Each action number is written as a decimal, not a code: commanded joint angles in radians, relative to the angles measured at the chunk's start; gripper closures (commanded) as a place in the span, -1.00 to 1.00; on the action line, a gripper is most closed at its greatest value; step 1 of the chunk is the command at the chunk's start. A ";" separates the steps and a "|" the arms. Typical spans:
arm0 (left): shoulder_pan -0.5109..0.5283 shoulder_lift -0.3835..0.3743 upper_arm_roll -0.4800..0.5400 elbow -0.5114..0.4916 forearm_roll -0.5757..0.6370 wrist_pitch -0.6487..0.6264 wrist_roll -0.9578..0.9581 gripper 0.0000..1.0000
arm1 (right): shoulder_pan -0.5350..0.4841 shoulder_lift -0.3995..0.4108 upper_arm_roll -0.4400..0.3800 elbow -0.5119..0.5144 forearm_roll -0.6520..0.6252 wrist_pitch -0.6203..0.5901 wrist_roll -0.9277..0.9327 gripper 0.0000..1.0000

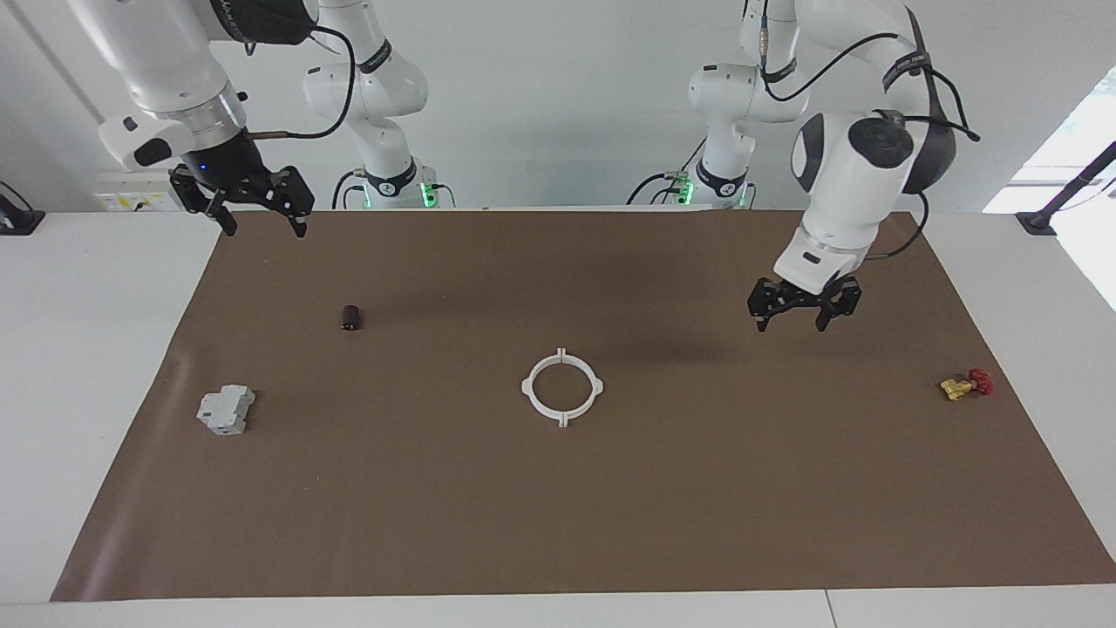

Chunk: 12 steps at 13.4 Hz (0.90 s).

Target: Assemble drain pipe with both arms

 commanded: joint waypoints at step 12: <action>0.123 0.046 0.003 0.409 -0.031 -0.436 0.069 -1.00 | -0.016 0.002 0.003 0.005 0.008 0.011 -0.026 -1.00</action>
